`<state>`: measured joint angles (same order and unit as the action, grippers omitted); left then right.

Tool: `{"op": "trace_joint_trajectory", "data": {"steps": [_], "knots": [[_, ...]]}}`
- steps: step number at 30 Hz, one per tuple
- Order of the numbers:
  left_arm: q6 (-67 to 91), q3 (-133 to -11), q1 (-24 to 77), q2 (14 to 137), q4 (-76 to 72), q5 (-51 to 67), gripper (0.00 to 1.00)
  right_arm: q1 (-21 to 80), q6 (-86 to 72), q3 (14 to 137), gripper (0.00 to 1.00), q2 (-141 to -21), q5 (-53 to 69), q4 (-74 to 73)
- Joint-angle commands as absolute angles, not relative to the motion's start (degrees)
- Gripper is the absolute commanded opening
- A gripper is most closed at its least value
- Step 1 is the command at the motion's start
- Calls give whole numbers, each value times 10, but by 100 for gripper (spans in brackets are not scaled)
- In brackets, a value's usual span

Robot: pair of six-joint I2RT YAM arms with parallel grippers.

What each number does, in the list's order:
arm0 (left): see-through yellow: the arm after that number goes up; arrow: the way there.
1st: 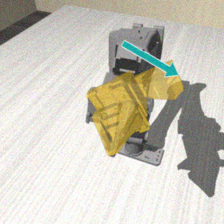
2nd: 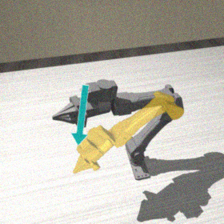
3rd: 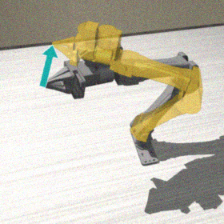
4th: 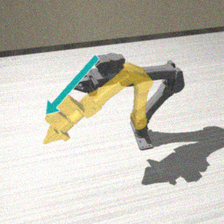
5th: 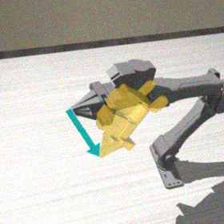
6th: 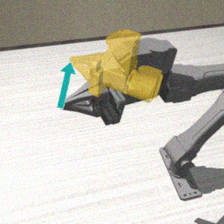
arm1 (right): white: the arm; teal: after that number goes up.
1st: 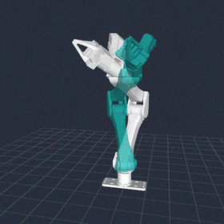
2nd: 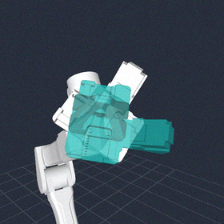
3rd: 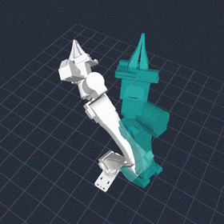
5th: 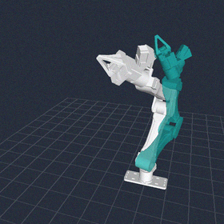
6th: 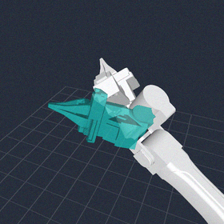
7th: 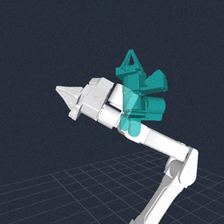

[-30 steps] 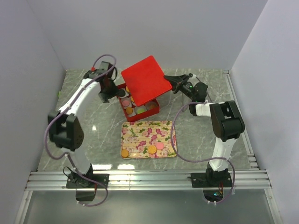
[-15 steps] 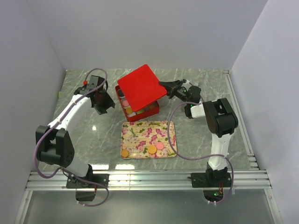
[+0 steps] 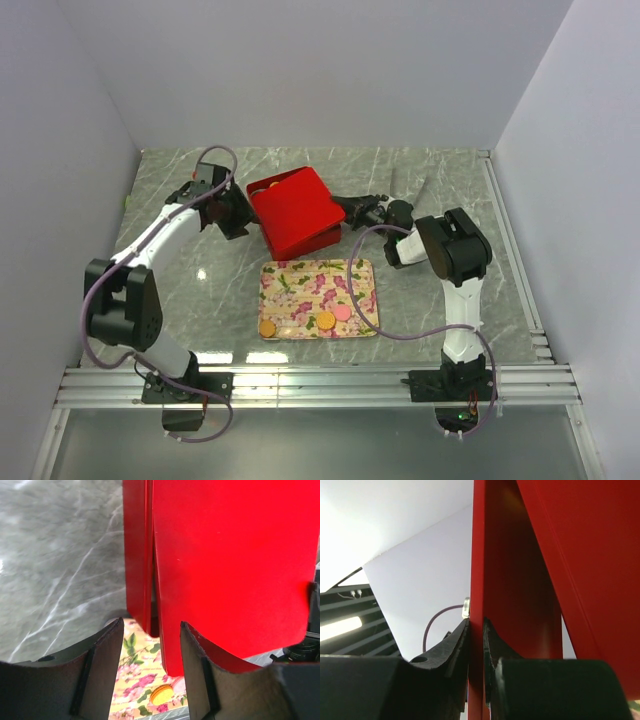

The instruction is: Pack the cookies

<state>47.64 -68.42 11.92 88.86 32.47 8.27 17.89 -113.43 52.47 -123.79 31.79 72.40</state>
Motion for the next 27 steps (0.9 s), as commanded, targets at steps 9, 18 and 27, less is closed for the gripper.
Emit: {"op": "trace_joint_trajectory", "data": {"steps": [9,18,27], "knots": [[462,-685,121,975,261,141,54,186,-1128,512,2,-1254,303,910],[471,-690,121,998,248,146,52,175,-996,524,53,-1170,374,680],[471,-689,121,996,247,145,52,171,-677,706,59,-1069,362,75]]}}
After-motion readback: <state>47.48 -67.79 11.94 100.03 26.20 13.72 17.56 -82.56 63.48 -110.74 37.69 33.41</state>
